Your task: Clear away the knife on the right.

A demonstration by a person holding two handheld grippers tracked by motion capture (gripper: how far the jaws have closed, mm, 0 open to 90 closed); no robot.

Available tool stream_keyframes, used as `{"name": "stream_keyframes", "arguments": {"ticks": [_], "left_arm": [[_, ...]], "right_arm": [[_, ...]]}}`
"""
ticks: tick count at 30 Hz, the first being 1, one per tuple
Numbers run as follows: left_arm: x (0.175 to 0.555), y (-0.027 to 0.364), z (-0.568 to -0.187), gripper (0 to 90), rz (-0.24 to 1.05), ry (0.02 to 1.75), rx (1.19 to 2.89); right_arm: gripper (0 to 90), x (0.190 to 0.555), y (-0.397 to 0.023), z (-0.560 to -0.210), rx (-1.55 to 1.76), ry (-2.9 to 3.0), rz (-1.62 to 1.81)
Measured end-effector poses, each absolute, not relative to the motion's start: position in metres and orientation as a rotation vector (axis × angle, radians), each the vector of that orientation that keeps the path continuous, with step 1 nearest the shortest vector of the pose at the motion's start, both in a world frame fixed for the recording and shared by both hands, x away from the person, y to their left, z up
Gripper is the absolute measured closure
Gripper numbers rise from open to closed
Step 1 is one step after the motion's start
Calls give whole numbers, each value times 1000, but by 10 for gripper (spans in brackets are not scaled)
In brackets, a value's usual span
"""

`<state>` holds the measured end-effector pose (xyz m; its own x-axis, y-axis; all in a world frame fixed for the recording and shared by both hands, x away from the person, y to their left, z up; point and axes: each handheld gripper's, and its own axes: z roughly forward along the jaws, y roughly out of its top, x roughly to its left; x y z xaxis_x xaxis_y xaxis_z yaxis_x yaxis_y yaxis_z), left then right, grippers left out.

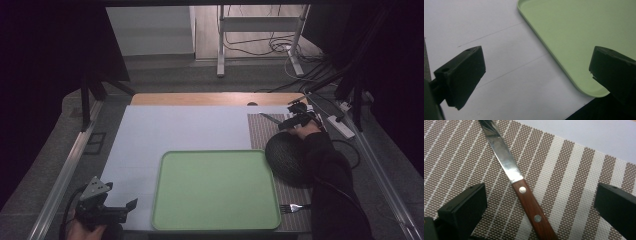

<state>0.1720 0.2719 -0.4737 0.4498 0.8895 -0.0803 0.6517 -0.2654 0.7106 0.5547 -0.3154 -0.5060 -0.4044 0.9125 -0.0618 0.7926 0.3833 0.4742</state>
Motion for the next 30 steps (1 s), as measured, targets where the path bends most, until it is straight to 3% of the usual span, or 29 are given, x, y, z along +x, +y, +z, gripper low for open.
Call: {"name": "stream_keyframes", "arguments": {"ticks": [4, 10, 16, 17, 18, 20, 30], "left_arm": [[172, 272, -474, 12, 443, 1285, 2015], [172, 272, -474, 12, 445, 1286, 2018], [172, 271, -474, 13, 446, 1287, 2020], [172, 271, -474, 13, 446, 1288, 2020], [172, 271, -474, 13, 447, 1288, 2021], [172, 271, -474, 14, 447, 1287, 2022], [172, 271, -474, 14, 447, 1288, 2023]], "right_arm": [[38, 556, -319, -510, 1502, 2349, 548], [174, 555, -321, -507, 1467, 2370, 567], [537, 552, -321, -500, 1394, 2422, 584], [642, 551, -321, -500, 1374, 2430, 587], [642, 551, -321, -500, 1374, 2430, 587], [767, 550, -322, -499, 1341, 2455, 605], [774, 550, -322, -498, 1289, 2481, 592]]}}
